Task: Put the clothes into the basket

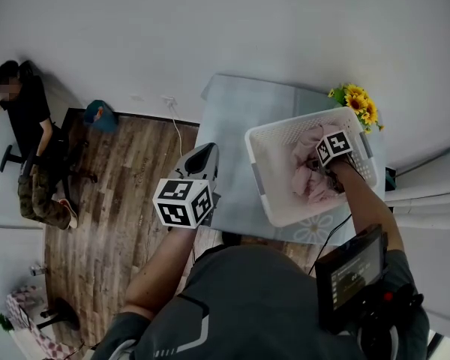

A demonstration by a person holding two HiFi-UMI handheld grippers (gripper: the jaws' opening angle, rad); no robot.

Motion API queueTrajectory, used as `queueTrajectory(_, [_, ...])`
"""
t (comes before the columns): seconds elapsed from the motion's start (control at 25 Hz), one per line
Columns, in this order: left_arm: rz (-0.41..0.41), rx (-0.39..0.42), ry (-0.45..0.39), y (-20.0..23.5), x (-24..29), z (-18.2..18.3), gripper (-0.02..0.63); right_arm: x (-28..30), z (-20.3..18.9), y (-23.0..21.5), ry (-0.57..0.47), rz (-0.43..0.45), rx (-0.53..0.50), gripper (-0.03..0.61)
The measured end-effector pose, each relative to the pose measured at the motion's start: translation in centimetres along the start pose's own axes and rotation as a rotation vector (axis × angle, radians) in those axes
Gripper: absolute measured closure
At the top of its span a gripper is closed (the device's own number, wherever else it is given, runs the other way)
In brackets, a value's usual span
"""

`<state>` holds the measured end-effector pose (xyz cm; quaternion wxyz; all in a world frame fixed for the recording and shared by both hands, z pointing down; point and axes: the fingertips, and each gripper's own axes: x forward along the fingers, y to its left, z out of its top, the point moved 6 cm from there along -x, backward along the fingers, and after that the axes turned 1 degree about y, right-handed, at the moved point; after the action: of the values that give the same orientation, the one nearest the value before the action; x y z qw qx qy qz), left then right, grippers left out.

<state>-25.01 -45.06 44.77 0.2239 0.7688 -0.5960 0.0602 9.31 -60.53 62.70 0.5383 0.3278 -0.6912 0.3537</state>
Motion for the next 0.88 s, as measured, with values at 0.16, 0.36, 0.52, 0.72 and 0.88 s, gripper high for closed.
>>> queueTrajectory(0.16, [0.004,-0.014,0.011,0.2,0.0,-0.6,0.604,1.0,0.3,0.3,0.032,-0.013,-0.022,0.234])
queueTrajectory(0.36, [0.006,-0.019,0.017,0.6,-0.3,-1.1,0.604,1.9,0.2,0.5,0.08,-0.026,-0.034,0.235])
queueTrajectory(0.52, [0.018,-0.027,0.018,1.1,-0.7,-1.4,0.604,2.2,0.2,0.7,0.083,-0.041,-0.044,0.233])
queueTrajectory(0.72, [0.024,-0.041,0.016,1.4,-0.8,-1.8,0.604,2.5,0.2,0.7,0.077,-0.053,-0.044,0.23])
queueTrajectory(0.88, [0.016,-0.039,0.02,1.1,-0.7,-2.0,0.604,2.6,0.2,0.6,0.078,-0.044,-0.045,0.227])
